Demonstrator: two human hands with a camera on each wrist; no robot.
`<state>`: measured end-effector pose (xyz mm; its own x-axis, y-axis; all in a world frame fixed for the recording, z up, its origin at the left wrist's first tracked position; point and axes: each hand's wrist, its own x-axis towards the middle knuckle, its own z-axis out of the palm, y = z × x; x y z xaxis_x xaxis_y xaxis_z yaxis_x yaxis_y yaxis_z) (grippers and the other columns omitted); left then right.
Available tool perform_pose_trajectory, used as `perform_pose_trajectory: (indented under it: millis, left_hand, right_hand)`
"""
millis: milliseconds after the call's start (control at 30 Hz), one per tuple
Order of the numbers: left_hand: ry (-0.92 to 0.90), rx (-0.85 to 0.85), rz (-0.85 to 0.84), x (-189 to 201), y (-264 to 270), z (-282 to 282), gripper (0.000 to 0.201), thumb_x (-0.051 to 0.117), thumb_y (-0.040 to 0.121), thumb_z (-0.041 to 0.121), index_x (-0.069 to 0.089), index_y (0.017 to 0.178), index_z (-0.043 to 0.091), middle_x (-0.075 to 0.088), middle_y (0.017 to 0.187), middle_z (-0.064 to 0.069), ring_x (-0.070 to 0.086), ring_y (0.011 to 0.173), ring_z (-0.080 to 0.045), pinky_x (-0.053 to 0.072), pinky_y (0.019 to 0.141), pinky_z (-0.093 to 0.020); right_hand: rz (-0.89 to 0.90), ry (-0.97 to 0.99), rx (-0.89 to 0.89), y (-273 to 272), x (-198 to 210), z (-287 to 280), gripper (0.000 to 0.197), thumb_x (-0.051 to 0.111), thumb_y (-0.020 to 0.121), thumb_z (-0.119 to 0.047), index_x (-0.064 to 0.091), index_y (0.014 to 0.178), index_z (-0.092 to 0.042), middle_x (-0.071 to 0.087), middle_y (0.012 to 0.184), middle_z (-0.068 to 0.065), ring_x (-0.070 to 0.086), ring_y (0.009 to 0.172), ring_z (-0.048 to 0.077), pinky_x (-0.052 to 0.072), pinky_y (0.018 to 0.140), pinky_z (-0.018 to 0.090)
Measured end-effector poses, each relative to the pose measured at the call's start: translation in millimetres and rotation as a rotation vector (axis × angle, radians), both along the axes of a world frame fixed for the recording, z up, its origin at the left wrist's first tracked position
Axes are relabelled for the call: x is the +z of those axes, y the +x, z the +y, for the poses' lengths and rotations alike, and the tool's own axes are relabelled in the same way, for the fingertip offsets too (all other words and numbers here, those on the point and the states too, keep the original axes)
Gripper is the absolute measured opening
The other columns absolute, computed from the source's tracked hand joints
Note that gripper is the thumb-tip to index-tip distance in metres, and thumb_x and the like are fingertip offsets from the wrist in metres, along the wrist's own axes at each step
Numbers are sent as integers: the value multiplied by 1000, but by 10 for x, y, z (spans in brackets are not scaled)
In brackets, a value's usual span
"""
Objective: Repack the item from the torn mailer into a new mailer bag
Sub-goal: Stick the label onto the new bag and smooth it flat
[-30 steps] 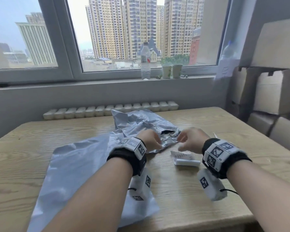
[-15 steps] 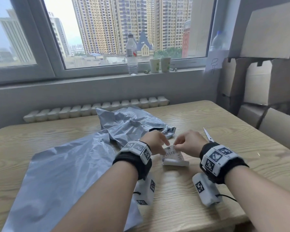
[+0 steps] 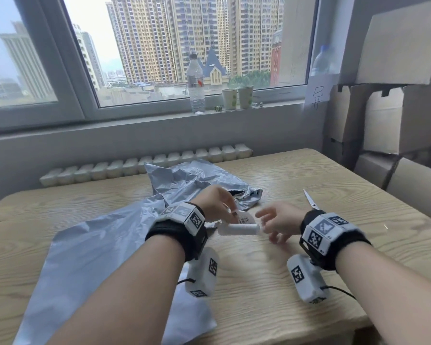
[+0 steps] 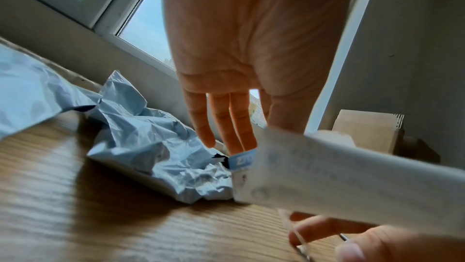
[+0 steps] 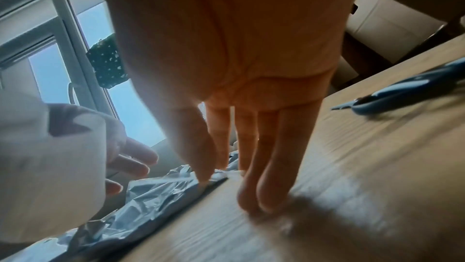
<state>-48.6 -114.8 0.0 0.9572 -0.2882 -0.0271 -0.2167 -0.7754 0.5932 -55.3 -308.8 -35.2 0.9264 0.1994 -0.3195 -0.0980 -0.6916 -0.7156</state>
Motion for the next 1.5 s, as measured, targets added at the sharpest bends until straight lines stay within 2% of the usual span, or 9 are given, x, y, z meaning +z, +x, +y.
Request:
perform_pose_trajectory:
  millis: [133,267,500,667,867,1067,1233,1333,1500]
  left_hand:
    - [-16,14,14,35,-81,87,15,80,73,7,68,76,16,69,89,-3,66,90,-18,55,88,-34]
    - [-19,57,4,70,-87,188,19,76,76,4,65,84,18,69,92,-4,65,82,-18,57,79,-34]
    - [-30,151,-23,179,-120,318,48,80,65,-4,61,103,18,64,100,-3,63,90,-20,57,75,-31]
    - [24,197,-73,201,-188,442,51,81,63,-1,55,100,23,62,109,-3,62,94,-20,55,66,-28]
    - [47,231,-97,181,-245,600,50,81,65,2,52,99,23,58,106,-2,60,96,-20,55,71,-28]
    - [53,235,-85,166,-253,623,52,83,64,5,53,101,24,58,107,-2,60,99,-20,57,76,-30]
    - [66,241,-82,144,-250,603,54,83,65,5,52,105,24,59,112,-2,59,102,-20,57,82,-33]
    - [69,248,-72,140,-256,601,55,82,65,4,50,105,23,57,111,-2,58,102,-19,56,82,-32]
    - [47,276,-29,185,-297,654,62,84,64,3,49,114,20,58,111,-2,59,96,-18,54,69,-25]
  right_hand:
    - [-108,-88,-76,13,-26,66,28,75,79,-8,70,106,-13,72,92,5,72,78,19,60,75,33]
    - [-244,-160,-194,-40,62,59,11,68,82,-8,74,86,-16,72,72,2,64,59,13,52,54,23]
    - [-518,-88,-155,-103,341,223,20,71,78,-27,74,97,-30,70,92,-13,63,88,8,50,81,26]
    - [-517,-190,-230,-76,325,337,12,65,80,-24,73,85,-30,73,78,-10,66,82,11,54,77,29]
    - [-435,-220,-232,-72,162,331,30,67,76,-1,69,83,-30,64,102,-1,63,92,18,55,86,35]
    - [-521,-237,-267,-123,201,276,7,68,81,-35,76,81,-34,71,79,-15,64,80,9,51,70,25]
    - [-517,-3,-236,-116,237,297,20,69,81,-11,72,97,-22,73,86,-4,69,77,15,58,80,36]
    - [-574,104,-131,-189,305,415,5,69,83,-19,73,83,-23,73,71,-3,70,65,16,60,71,39]
    - [-641,56,201,-349,457,777,20,74,77,-17,74,96,-25,72,91,-12,66,84,1,54,82,20]
